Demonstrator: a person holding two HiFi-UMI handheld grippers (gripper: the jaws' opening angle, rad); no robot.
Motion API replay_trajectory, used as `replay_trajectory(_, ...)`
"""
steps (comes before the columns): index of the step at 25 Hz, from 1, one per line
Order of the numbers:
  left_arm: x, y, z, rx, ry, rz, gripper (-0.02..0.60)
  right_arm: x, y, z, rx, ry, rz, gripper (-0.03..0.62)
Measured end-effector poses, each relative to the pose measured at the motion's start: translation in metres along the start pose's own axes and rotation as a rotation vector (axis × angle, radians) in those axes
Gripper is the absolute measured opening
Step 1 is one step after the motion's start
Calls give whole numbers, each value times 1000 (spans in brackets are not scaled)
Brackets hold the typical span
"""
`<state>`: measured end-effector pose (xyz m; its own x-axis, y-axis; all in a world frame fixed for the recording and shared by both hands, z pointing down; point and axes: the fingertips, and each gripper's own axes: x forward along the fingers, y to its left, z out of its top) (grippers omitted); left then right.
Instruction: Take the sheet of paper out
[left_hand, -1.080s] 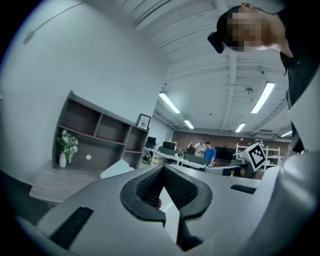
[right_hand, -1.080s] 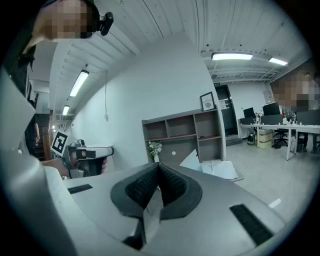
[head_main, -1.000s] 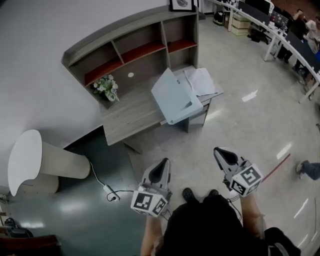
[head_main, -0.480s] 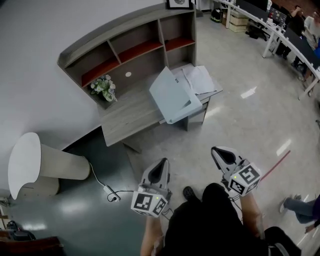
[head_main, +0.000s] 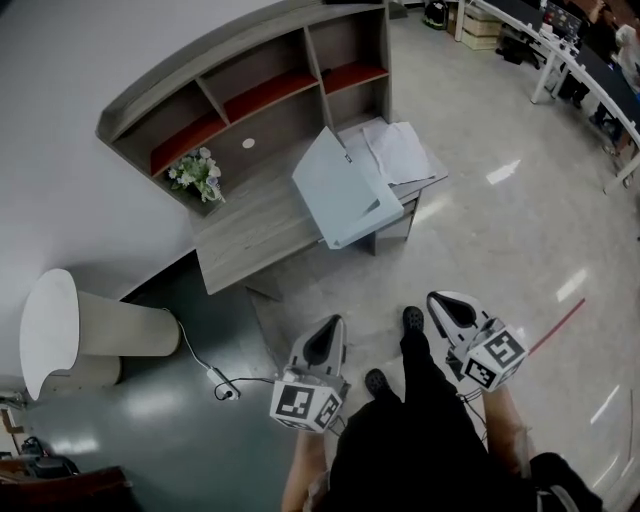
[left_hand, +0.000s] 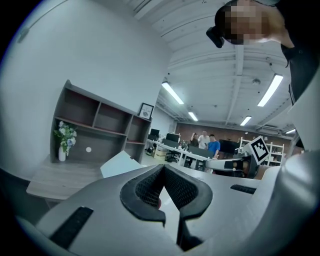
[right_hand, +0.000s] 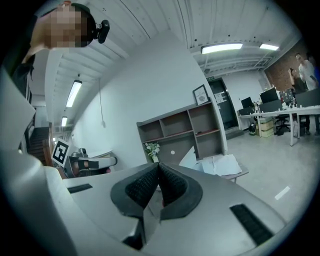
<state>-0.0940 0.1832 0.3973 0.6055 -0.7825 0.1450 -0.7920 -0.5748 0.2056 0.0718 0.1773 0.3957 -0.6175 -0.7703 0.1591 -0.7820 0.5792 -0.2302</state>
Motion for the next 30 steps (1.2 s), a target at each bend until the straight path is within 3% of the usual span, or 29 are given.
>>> replay_trajectory(9, 97, 10, 15, 54, 45, 74, 12, 53, -77, 36, -40, -1, 58, 12)
replay_trajectory(18, 191, 17, 12, 49, 90, 164, 12, 91, -156, 57, -36, 23, 137, 13)
replay_trajectory(30, 238, 36, -15, 67, 171, 323, 12, 116, -201, 55, -13, 75, 224, 12)
